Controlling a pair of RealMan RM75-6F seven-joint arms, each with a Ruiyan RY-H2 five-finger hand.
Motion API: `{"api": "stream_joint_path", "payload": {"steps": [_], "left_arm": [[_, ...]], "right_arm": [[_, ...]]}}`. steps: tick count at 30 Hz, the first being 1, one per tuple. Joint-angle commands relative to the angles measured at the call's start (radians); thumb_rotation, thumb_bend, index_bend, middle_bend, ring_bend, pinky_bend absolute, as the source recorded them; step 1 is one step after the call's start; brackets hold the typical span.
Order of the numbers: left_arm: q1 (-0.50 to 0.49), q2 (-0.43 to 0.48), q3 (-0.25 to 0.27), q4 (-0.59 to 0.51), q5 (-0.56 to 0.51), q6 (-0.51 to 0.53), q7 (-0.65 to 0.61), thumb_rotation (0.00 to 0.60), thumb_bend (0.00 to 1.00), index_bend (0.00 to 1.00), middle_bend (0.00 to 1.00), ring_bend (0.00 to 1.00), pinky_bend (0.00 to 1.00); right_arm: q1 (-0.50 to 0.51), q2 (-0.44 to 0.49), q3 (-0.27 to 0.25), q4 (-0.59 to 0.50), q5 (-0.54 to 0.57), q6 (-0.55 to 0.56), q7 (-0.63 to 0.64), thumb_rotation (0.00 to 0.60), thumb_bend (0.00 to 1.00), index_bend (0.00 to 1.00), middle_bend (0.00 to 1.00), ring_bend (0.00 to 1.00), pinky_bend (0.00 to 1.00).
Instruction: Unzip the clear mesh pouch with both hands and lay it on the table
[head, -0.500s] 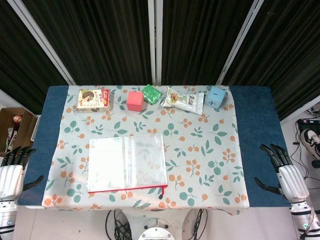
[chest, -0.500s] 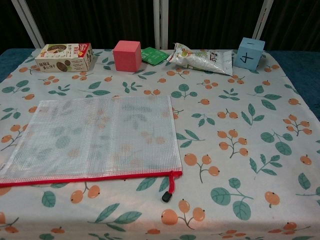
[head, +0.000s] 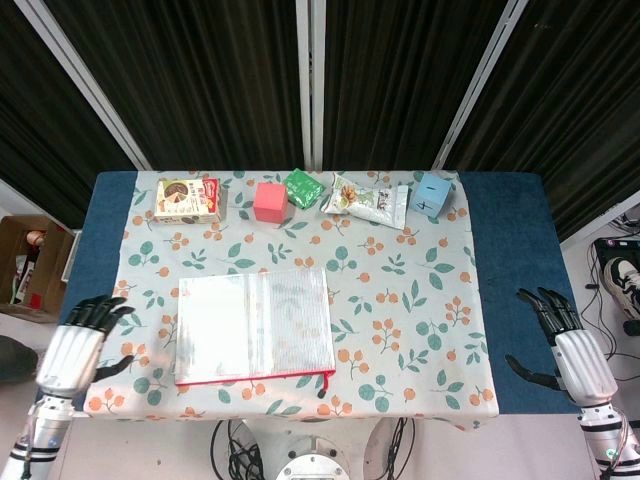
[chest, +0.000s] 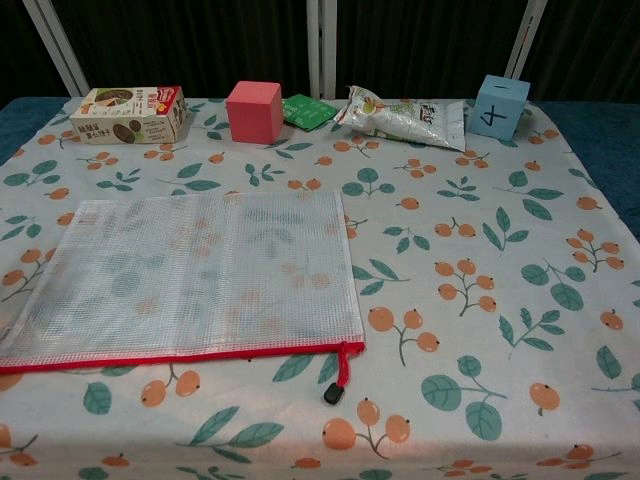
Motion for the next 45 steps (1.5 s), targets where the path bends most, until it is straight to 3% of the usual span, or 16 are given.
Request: {"api": "stream_joint_path", "payload": {"steps": [1,7,12,18,22,32,45], "left_arm": [[-0.143,-0.048,0.013,-0.020,0.151,-0.169,0.067,0.600,0.09,0.32,0.23,0.18,0.23],[-0.327,-0.197,0.006,0.060,0.286,-0.381,0.085,0.600,0.12,0.38,0.24,0.18,0.23],[-0.430,-0.322,-0.020,0.139,0.296,-0.501,0.099,0.600,0.12,0.38,0.24,0.18,0.22],[-0.488,-0.426,-0.041,0.201,0.267,-0.571,0.147,0.600,0.12,0.38,0.23,0.17,0.21],[-0.517,-0.458,-0.049,0.183,0.232,-0.640,0.207,0.600,0.14,0.38,0.21,0.16,0.21],[-0.573,-0.501,-0.127,0.120,0.052,-0.797,0.373,0.600,0.18,0.43,0.21,0.16,0.21],[-0.600,-0.501,-0.149,0.037,-0.113,-0.835,0.527,0.600,0.22,0.45,0.21,0.16,0.20]], "right_arm": [[-0.003,0.007,-0.004,-0.011,-0.011,0.006,-0.010,0.600,0.14,0.00,0.15,0.00,0.01],[-0.007,0.008,-0.010,-0.021,-0.020,0.012,-0.021,0.600,0.14,0.00,0.15,0.00,0.01],[-0.019,0.006,-0.014,-0.019,-0.013,0.023,-0.025,0.600,0.14,0.00,0.15,0.00,0.01],[-0.025,0.002,-0.014,-0.013,0.003,0.019,-0.024,0.600,0.14,0.00,0.15,0.00,0.01],[-0.024,0.000,-0.011,-0.010,0.011,0.013,-0.024,0.600,0.14,0.00,0.15,0.00,0.01],[-0.018,-0.014,-0.005,0.011,0.025,-0.002,-0.011,0.600,0.14,0.00,0.15,0.00,0.01],[-0.013,-0.023,-0.003,0.032,0.032,-0.015,0.005,0.600,0.14,0.00,0.15,0.00,0.01]]}}
